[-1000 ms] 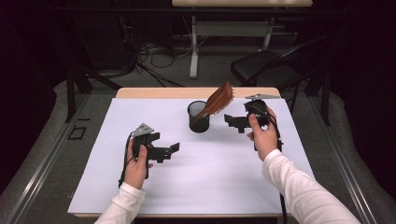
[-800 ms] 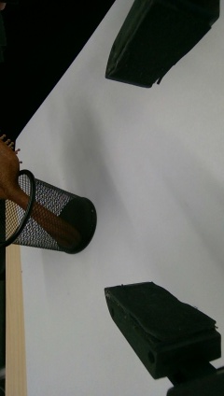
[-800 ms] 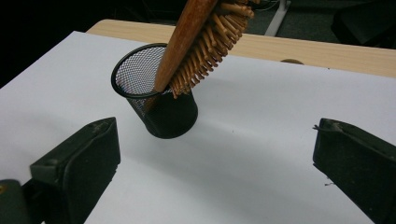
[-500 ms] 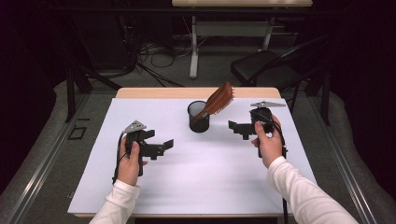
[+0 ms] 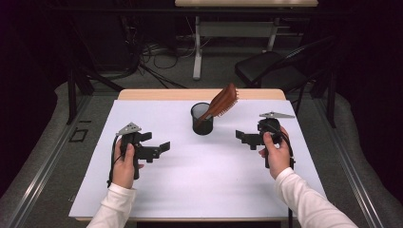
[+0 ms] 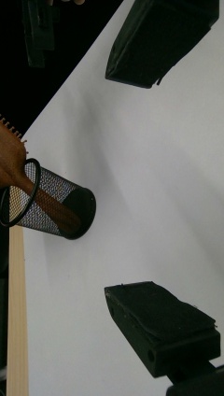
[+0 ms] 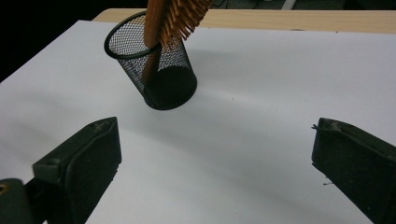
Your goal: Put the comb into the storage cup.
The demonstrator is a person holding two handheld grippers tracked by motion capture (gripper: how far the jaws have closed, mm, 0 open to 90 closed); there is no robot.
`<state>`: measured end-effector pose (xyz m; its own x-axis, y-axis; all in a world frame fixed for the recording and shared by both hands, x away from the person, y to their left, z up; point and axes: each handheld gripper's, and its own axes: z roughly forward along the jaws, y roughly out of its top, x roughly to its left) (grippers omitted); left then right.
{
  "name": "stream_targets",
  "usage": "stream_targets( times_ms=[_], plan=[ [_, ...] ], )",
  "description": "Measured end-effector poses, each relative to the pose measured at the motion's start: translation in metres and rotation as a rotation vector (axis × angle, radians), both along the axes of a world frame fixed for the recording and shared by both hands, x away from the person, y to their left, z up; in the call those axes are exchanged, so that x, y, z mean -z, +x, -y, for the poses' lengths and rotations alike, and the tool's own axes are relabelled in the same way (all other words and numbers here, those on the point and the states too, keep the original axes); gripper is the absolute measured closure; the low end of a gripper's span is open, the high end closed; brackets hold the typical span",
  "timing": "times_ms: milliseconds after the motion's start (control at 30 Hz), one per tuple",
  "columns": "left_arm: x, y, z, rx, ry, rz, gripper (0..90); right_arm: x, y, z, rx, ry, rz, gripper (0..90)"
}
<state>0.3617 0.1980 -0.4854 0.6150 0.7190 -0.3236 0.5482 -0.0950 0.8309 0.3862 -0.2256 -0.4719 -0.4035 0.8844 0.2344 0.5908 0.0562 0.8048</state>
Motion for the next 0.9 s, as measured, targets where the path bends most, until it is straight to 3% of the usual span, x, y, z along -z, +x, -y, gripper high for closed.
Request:
stream_targets(
  times_ms=[567,900],
  plan=[
    [0.003,-0.003,0.004,0.011,0.02,-0.002,0.6,0.025,-0.034,0.024,0.012,0.045,0.01,1.6],
    [0.012,-0.012,0.007,0.056,0.058,-0.007,0.6,0.036,-0.05,0.041,0.029,0.064,0.006,1.8]
  ],
)
